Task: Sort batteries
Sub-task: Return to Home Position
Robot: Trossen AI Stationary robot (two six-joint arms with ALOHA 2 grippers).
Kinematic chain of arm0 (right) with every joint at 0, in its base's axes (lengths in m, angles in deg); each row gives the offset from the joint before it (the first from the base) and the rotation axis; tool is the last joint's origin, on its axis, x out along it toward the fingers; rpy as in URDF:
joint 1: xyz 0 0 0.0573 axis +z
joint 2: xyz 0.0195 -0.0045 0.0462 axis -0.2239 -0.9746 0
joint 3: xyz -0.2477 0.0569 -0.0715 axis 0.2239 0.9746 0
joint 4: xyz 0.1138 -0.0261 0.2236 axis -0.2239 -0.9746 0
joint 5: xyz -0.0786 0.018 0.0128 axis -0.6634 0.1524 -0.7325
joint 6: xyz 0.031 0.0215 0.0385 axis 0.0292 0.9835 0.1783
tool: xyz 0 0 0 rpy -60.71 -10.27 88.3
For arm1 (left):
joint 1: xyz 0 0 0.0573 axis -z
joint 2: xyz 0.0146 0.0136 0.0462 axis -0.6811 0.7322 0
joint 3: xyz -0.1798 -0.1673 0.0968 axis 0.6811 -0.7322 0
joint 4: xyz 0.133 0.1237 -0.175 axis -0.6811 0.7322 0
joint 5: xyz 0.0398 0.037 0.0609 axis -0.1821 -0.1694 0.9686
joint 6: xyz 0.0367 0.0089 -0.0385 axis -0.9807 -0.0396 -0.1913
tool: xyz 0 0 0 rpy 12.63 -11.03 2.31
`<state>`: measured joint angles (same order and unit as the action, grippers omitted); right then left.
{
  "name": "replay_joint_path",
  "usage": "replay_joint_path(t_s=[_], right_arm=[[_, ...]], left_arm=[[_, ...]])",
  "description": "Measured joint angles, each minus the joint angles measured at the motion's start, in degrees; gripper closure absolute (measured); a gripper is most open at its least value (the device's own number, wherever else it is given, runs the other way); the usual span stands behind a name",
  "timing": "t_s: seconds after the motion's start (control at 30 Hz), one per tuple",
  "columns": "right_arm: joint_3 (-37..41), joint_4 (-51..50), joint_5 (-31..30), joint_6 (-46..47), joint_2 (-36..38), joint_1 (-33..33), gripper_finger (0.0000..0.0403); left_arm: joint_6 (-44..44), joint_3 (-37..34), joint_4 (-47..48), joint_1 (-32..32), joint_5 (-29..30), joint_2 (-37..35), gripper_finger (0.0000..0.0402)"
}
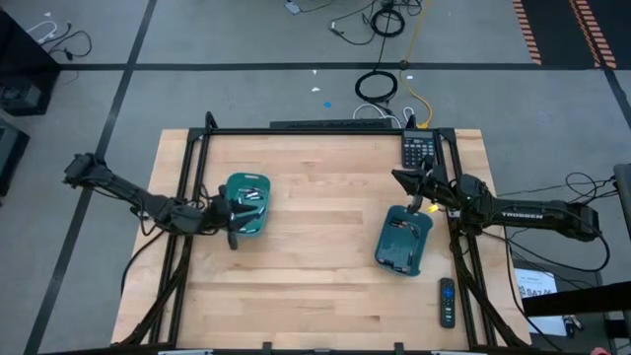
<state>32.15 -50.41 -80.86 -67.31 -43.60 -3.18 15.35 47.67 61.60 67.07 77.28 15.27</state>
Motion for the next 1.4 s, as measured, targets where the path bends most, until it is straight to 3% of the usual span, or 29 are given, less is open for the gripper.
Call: replay_joint_path(t_s=[0.17,0.6,1.4], right_arm=[[-0.01,0.11,0.37,-3.23,0.03,0.00,0.0403],[-0.03,0.79,-0.08,-11.22,0.10,0.02,0.0403],[-0.03,-3.24,-0.14,-7.76,0.07,0.02,0.0403]], left_arm=[[2.89,-5.86,-7.77,-0.03,0.17,-3.60,0.0300],[13.02,-11.07,-8.72,-0.07,9.43,-6.51,0.0300],[13.07,-11.16,-8.06,-0.04,7.70,-6.44,0.0300]])
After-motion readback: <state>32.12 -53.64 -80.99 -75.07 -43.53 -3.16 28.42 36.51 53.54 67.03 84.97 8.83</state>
